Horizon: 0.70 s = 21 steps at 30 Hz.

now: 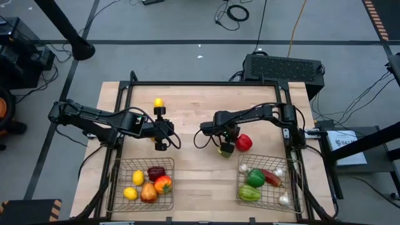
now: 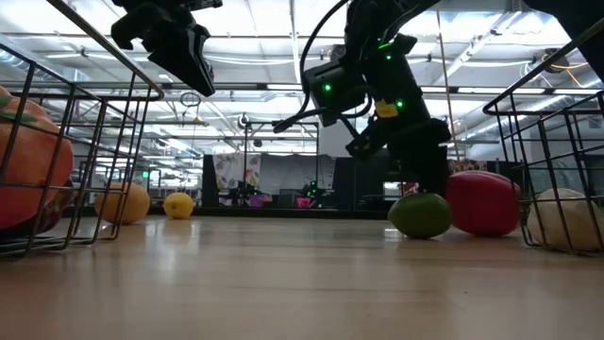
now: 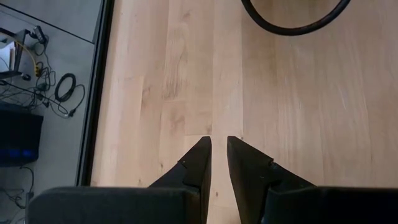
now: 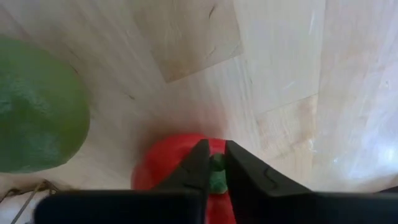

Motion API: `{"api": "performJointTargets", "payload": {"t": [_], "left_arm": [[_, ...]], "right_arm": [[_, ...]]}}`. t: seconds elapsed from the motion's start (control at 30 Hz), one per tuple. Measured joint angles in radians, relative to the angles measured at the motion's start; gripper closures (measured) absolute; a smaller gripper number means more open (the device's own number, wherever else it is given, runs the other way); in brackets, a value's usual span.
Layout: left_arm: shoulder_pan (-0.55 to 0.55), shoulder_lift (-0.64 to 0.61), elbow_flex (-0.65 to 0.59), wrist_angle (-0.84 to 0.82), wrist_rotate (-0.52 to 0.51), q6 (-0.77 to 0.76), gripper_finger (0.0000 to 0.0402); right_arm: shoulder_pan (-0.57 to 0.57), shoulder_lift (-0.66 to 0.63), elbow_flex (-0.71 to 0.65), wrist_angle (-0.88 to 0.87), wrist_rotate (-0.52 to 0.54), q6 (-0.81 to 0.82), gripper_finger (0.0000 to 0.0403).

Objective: Sort produce into baskets

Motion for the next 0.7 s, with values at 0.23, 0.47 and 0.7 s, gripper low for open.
{"api": "performJointTargets", "payload": {"t": [0.23, 0.47, 0.7], "left_arm": [[0.000, 0.000, 0.000, 0.000, 0.000, 0.000, 0.0340], [0.000, 0.000, 0.000, 0.000, 0.000, 0.002, 0.0340], [0.000, 0.000, 0.000, 0.000, 0.000, 0.002, 0.0340]], "right_arm": [[0.000, 0.000, 0.001, -0.013, -0.020, 0.000, 0.0395], [0.002, 0.000, 0.078, -0.082, -0.029, -0.005, 0.0393], [0.032, -0.002, 0.335, -0.202, -0.023, -0.017, 0.0392]]}}
